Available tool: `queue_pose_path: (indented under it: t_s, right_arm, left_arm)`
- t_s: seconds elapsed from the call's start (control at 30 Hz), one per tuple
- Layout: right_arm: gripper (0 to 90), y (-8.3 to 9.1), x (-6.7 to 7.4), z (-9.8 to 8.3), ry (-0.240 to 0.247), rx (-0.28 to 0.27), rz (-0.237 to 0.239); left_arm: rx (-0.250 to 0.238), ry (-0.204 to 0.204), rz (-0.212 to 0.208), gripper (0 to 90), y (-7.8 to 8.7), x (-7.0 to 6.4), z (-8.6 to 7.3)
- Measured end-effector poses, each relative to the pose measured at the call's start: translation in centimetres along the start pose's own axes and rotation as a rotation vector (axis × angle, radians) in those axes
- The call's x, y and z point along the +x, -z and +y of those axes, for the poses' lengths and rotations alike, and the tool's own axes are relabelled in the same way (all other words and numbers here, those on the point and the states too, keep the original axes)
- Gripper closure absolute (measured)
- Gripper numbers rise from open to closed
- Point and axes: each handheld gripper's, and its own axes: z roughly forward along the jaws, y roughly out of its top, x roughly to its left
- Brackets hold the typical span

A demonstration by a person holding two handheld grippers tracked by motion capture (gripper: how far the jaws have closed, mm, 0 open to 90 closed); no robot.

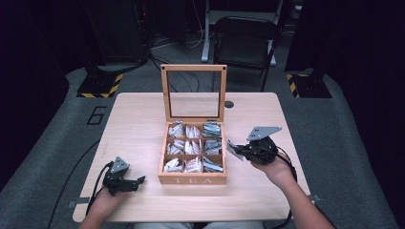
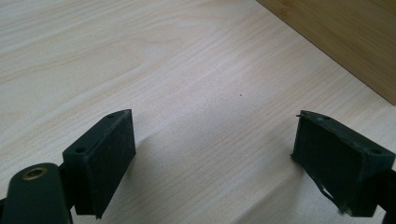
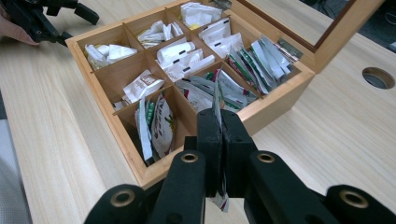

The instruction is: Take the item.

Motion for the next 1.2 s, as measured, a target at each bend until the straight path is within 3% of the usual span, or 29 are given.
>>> queue_pose_path:
  t_s: [1.2]
  right_arm:
    - [87.9, 2.8, -2.2, -2.9, -0.061, -0.007, -0.084]
  left_arm:
    - [0.0, -0.005, 0.001, 12.7, 0.0, 0.0, 0.0]
